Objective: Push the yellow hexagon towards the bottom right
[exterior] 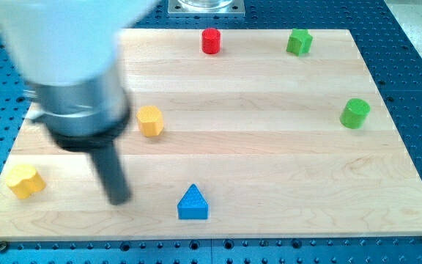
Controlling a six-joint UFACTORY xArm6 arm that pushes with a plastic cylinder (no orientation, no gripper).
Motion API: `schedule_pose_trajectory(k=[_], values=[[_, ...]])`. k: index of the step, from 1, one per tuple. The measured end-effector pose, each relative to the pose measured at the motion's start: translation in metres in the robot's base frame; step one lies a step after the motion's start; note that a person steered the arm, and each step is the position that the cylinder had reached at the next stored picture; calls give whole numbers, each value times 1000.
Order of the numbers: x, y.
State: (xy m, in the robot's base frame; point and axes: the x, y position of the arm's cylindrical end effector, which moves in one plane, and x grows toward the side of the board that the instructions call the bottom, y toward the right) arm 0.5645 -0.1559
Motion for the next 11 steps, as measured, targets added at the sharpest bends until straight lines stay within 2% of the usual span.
schedule_pose_trajectory(k=[1,2,3,4,6,7,8,10,11], values=[[-55,-40],[-113,-14],[-123,87],[-113,201],[-72,270],[-62,273],[-79,278],[-23,357],[-15,361]])
